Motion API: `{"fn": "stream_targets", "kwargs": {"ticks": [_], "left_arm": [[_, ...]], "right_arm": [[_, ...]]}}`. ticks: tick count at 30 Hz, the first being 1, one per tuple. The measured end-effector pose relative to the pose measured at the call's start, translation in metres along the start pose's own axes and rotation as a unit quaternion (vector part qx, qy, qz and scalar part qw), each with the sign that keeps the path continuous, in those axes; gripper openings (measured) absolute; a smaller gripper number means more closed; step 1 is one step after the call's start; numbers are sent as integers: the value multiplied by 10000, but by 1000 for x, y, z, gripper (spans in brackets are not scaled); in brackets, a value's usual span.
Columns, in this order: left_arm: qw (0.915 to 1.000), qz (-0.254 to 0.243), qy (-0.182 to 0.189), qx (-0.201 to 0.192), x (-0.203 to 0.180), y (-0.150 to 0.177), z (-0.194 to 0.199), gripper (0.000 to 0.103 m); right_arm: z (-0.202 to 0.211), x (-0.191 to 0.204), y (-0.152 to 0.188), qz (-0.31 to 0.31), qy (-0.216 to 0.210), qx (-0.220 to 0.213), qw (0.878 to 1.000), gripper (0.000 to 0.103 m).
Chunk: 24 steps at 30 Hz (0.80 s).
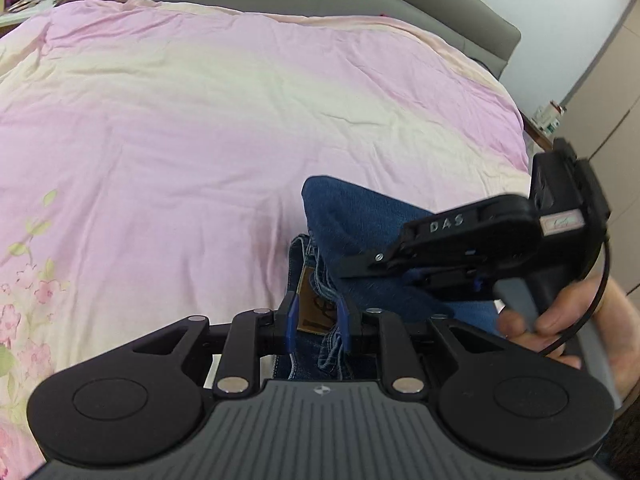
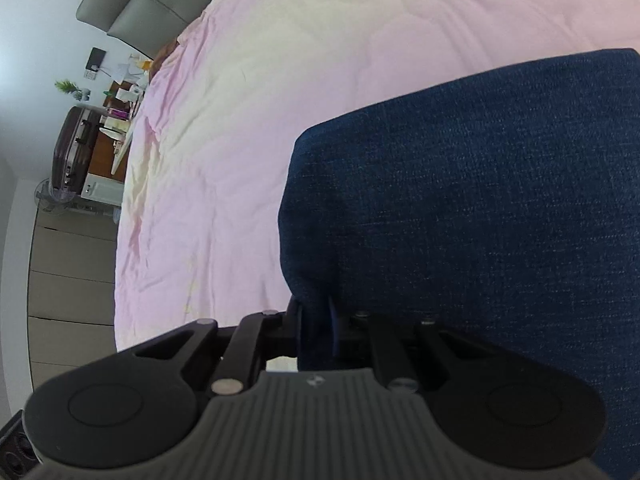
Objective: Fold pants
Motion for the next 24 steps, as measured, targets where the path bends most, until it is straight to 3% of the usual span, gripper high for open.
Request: {"fn": "stream_targets", "kwargs": {"ticks": [4, 9, 13, 15, 16, 17, 18, 21, 24], "left_arm": [[9993, 269, 150, -191, -4, -5, 13, 51], [9979, 569, 272, -146, -16, -5, 10, 77], [9902, 1232, 579, 298, -18, 7, -14, 78], [9849, 1510, 714, 448, -16, 14, -28, 73], [9836, 1588, 674, 518, -14, 17, -33, 56], [9829, 1629, 642, 568, -14, 19, -38, 47], [9829, 1627, 655, 556, -14, 19, -39, 26], [9939, 1035, 286, 239, -32, 9, -19, 15], [9997, 216, 65, 94, -55, -2, 4, 14]], "right_arm": [[1, 12, 2, 193, -113, -6, 9997, 41], [48, 15, 13, 864, -163, -604, 9943, 43], [93, -29, 31, 785, -297, -912, 9923, 43], [115, -56, 44, 876, -214, -1127, 9895, 43], [123, -66, 50, 933, -135, -1257, 9876, 43], [134, -77, 56, 1021, -52, -1408, 9847, 42], [141, -86, 61, 1115, 16, -1522, 9820, 40], [165, -114, 73, 1339, 205, -1741, 9754, 23], [181, -135, 82, 1513, 344, -1781, 9717, 22]]}}
Point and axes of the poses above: each gripper's, at about its wrist camera, not at the fingertips, and z roughly against the way its jaws point, x to its left, y to its underside, the point moved 2 cm from there along -z, roughly the way its jaws point, and after that the axes turned 13 degrees about -z, right-handed, at the moved point
